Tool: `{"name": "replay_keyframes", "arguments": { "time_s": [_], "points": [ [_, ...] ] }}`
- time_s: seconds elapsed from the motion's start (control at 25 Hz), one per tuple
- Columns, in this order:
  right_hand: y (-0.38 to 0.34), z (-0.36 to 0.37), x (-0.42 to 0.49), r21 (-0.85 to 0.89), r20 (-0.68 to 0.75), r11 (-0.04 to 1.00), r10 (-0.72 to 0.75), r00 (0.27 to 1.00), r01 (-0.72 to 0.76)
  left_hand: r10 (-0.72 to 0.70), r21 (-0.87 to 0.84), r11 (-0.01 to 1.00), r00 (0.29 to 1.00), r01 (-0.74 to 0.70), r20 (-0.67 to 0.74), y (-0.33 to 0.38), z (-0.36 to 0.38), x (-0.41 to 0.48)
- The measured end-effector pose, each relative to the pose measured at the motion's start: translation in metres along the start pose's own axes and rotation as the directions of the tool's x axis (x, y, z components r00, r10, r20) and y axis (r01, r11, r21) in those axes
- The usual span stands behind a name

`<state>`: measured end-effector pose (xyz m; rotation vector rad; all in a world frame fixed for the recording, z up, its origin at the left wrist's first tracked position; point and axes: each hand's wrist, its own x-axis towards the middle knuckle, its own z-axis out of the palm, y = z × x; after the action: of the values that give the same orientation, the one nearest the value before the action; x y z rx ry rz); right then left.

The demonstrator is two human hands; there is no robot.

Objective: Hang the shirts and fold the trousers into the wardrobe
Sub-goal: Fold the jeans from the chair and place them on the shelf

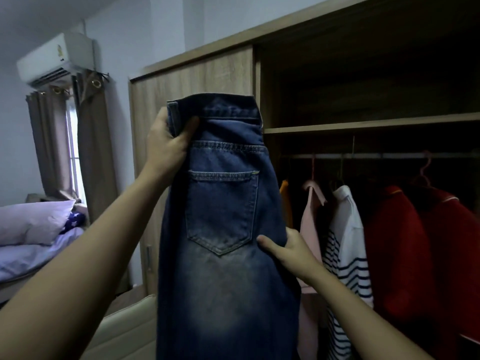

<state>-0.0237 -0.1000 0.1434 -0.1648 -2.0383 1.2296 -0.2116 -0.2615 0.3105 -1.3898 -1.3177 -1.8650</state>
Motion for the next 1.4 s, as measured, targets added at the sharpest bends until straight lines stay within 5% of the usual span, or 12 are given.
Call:
{"name": "replay_keyframes", "arguments": {
  "time_s": [0.12,0.24,0.32,0.44,0.6,0.72,0.84,1.04,1.28,1.4],
  "points": [
    [-0.013,0.001,-0.004,0.081,-0.020,0.996,-0.032,0.999,0.034,-0.090,0.151,0.985,0.995,0.084,0.030,0.003,-0.009,0.011],
    [-0.042,0.003,0.002,0.120,-0.003,0.985,-0.121,0.993,0.120,-0.369,0.275,0.893,0.929,0.357,-0.011,0.000,-0.019,0.046],
    [-0.057,0.007,0.013,0.147,-0.022,0.974,-0.171,0.985,0.172,-0.544,-0.004,0.837,0.832,0.548,0.111,-0.002,-0.027,0.054],
    [-0.065,0.005,0.025,0.217,-0.121,0.959,-0.159,0.980,0.182,-0.543,-0.497,0.583,0.763,0.643,0.351,-0.031,-0.037,0.004],
    [-0.045,0.001,0.031,0.166,-0.151,0.980,-0.081,0.985,0.106,-0.780,-0.310,0.510,0.584,0.802,0.227,-0.092,-0.041,-0.121],
    [-0.027,-0.006,0.032,0.126,-0.029,0.989,0.079,0.996,-0.074,-0.777,-0.320,0.396,0.500,0.861,0.383,-0.079,-0.027,-0.155],
    [-0.011,-0.022,0.024,0.125,0.187,0.969,0.186,0.965,-0.211,-0.733,-0.253,0.505,0.565,0.825,0.378,-0.066,-0.028,-0.148],
    [-0.004,-0.035,0.017,0.045,-0.015,0.992,0.119,0.993,-0.118,-0.678,-0.044,0.620,0.563,0.783,0.473,-0.068,-0.041,-0.135],
    [-0.012,-0.027,0.020,-0.022,-0.185,0.998,0.059,0.981,-0.064,-0.559,0.012,0.825,0.812,0.565,0.164,-0.065,-0.038,-0.120],
    [-0.024,-0.034,0.030,0.087,-0.100,0.996,0.036,0.994,-0.027,-0.462,-0.033,0.885,0.886,0.464,0.051,-0.061,-0.035,-0.112]
  ]
}}
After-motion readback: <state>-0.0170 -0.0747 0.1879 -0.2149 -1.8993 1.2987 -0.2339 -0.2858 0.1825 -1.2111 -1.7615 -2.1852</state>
